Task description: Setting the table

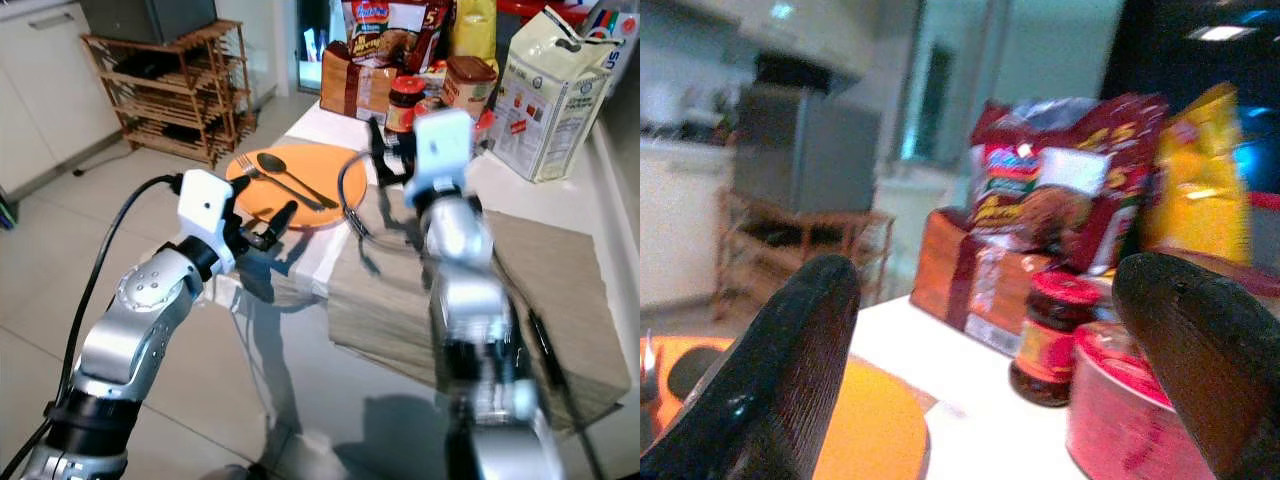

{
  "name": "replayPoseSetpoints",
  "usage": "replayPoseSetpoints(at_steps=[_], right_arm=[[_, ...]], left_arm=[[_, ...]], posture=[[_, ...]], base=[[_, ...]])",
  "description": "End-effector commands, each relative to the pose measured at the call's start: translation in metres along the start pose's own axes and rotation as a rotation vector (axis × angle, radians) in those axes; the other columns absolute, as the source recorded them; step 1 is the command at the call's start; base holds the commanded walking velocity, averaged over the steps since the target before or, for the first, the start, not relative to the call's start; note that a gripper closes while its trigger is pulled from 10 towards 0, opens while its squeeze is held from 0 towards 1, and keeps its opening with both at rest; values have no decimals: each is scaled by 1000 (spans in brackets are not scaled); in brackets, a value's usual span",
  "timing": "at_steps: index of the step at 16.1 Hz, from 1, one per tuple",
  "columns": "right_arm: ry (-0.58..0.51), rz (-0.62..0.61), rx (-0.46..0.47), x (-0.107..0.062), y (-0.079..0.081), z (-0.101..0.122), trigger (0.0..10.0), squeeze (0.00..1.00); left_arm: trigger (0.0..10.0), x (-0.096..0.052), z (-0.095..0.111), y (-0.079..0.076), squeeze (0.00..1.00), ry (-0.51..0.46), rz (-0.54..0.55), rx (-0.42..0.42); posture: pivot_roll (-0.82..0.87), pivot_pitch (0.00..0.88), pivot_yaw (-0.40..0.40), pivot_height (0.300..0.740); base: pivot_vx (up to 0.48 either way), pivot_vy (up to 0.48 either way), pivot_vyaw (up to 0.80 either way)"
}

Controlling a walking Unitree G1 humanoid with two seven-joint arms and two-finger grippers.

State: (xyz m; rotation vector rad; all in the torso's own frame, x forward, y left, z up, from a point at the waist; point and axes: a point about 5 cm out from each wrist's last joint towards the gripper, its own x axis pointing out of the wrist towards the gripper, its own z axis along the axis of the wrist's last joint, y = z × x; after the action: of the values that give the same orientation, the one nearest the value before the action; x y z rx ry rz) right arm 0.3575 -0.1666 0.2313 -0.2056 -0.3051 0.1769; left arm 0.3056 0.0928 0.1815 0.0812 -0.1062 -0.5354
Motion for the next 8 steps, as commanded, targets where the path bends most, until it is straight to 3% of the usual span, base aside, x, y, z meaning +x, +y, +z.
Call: replayPoseSetpoints(at_steps=[1,5,8], right_arm=[[23,22,28,4,-2,-2,10000,0],[108,101,34,25,-9,-10,10000,0],[168,169,64,38,-6,-13,10000,0]], left_arm=[[10000,-2,4,2,0,-6,17,4],[10000,-12,16,4,0,-25,49,-24],[10000,-21,27,8,0,-40,80,-35]], posture=[[102,0,-16,740],[167,0,-55,740],[213,0,-76,740]], base=[[0,0,0],[0,0,0],[0,0,0]])
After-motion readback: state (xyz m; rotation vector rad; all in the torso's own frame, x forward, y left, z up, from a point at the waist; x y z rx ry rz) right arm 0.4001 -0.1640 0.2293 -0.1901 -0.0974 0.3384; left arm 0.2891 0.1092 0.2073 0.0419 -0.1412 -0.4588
